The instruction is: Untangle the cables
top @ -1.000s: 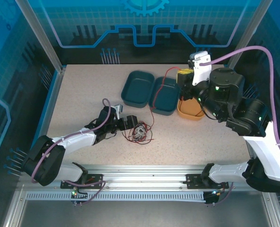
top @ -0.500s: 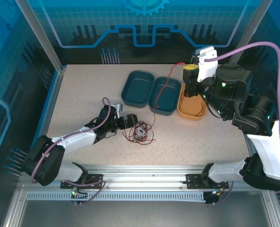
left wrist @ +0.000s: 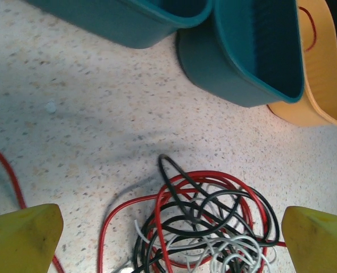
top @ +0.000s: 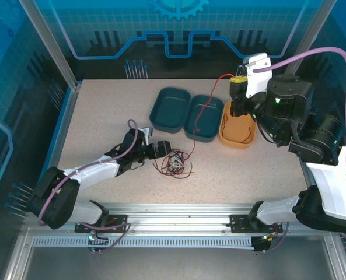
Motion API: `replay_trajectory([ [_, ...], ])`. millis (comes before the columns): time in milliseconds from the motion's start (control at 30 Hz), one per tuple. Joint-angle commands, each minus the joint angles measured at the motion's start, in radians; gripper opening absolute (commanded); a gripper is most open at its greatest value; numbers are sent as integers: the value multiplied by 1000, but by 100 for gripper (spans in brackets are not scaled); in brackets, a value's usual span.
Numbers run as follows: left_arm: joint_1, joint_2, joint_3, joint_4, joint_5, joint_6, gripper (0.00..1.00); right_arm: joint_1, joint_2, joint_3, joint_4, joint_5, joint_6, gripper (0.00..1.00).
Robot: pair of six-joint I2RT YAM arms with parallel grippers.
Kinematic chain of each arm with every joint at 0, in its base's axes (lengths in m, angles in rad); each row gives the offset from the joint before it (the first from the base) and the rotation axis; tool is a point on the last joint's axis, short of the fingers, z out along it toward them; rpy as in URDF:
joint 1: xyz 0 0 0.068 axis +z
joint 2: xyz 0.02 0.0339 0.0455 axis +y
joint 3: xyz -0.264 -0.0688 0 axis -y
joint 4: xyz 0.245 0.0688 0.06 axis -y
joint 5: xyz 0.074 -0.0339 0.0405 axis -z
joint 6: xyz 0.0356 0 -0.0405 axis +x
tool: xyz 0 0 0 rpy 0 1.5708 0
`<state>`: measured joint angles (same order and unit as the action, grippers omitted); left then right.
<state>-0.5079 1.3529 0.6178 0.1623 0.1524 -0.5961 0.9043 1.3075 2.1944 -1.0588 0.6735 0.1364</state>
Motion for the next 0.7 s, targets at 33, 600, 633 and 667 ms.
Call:
replay_trajectory([
  [33, -79, 8, 90, -85, -68, 129, 99, 13, -1, 11, -9, 12, -2, 0],
  [600, -173, 279, 277, -331, -174, 142, 99, 13, -3, 26, 3, 8, -6, 0],
  [633, -174, 294, 286, -345, -182, 139, 99, 13, -4, 30, 1, 10, -6, 0],
  [667, -175, 310, 295, -360, -195, 135, 99, 13, -5, 35, -3, 11, -8, 0],
])
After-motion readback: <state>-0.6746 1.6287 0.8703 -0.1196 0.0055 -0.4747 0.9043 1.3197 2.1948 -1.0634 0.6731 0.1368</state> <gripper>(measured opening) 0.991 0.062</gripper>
